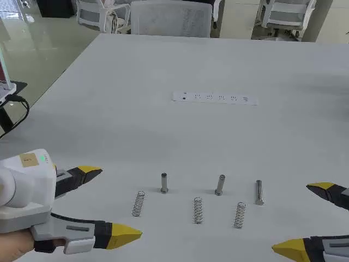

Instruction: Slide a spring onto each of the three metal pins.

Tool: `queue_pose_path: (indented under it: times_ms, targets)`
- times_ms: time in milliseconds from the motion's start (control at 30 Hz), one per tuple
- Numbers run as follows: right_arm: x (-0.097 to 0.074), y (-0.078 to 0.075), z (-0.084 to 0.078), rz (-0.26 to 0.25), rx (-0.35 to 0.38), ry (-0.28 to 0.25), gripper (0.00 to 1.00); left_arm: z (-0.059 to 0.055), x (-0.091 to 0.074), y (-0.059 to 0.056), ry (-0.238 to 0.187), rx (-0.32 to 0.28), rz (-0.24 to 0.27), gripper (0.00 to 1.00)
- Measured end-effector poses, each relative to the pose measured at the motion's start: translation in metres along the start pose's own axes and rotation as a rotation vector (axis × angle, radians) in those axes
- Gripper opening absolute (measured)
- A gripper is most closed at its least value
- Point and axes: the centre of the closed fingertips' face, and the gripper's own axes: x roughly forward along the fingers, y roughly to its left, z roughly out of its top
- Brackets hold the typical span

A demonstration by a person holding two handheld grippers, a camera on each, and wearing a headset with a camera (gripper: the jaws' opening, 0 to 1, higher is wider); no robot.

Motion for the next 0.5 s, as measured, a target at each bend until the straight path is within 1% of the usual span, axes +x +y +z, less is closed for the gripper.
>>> queue_pose_path:
  times_ms: [233, 367, 400, 500]
  targets:
    - [0.0015, 0.0039, -0.0003, 0.007, -0.004, 0.007, 0.94, -0.0023, -0.0017, 0.0004, 0.011, 0.007, 0.001, 0.89]
    - [0.0018, 0.0035, -0.0011, 0.009, -0.006, 0.011, 0.94, -0.0009, -0.0020, 0.0011, 0.004, 0.004, 0.004, 0.91]
    - [0.0021, 0.0030, -0.0010, 0.007, -0.006, 0.013, 0.94, -0.0010, -0.0024, 0.0010, 0.007, 0.004, 0.001, 0.91]
    - [0.0018, 0.0016, 0.0006, 0.005, -0.007, 0.009, 0.94, 0.0008, -0.0028, 0.0023, -0.002, -0.003, 0.002, 0.91]
